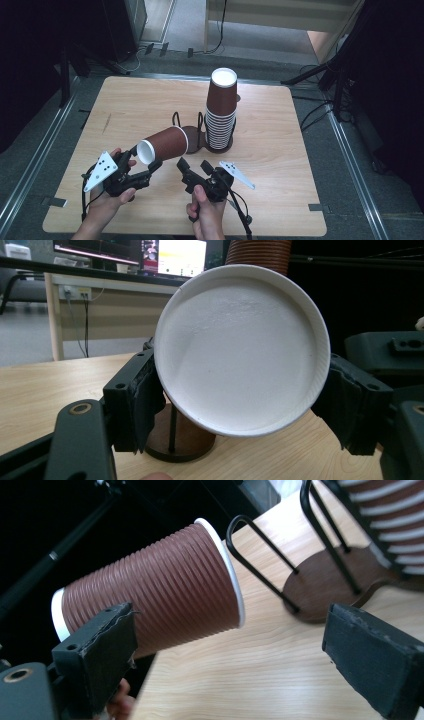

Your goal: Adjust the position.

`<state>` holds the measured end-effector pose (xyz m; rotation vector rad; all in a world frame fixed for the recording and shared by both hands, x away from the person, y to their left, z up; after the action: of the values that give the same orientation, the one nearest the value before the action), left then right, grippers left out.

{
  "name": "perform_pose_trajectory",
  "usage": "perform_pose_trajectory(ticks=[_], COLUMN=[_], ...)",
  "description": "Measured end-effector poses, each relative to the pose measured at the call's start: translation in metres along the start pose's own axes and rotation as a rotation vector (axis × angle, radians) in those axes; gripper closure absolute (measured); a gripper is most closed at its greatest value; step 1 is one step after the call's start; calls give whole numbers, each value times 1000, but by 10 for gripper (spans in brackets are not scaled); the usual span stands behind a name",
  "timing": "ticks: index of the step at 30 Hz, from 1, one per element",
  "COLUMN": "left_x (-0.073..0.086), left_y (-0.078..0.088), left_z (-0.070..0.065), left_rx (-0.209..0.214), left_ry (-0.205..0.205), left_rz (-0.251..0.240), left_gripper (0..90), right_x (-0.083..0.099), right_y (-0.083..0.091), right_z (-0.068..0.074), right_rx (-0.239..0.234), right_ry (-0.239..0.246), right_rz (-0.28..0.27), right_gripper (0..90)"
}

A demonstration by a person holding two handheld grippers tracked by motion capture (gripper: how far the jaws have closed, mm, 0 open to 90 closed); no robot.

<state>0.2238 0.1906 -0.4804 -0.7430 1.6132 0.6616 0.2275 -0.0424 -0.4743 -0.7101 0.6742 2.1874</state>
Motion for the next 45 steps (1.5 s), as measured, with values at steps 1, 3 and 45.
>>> perform_pose_trajectory(ticks=[1, 3, 45], left_x=[0, 1, 17], left_y=[0, -1, -14], left_z=[-1, -2, -39], left_rx=[0, 1, 100], left_ry=[2, -4, -102], left_rz=[-3, -8, -43], left_gripper=[254, 254, 256], right_x=[0, 0, -6], right_y=[-1, -2, -29], right_z=[0, 3, -9], right_rx=[-11, -34, -87], right_ry=[-31, -81, -883], right_rz=[2, -10, 89], right_gripper=[73, 71, 0])
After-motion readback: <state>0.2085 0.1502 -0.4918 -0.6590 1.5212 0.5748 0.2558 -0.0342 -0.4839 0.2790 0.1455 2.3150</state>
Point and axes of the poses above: each handheld gripper's, and its own axes: y roughly backward along the jaws, x roughly out of its underside, z roughly to its left, the point moved 2 cm from there along -y, roughly forward along the jaws, and after that the axes turned 1 degree about x, right-handed, at the moved point
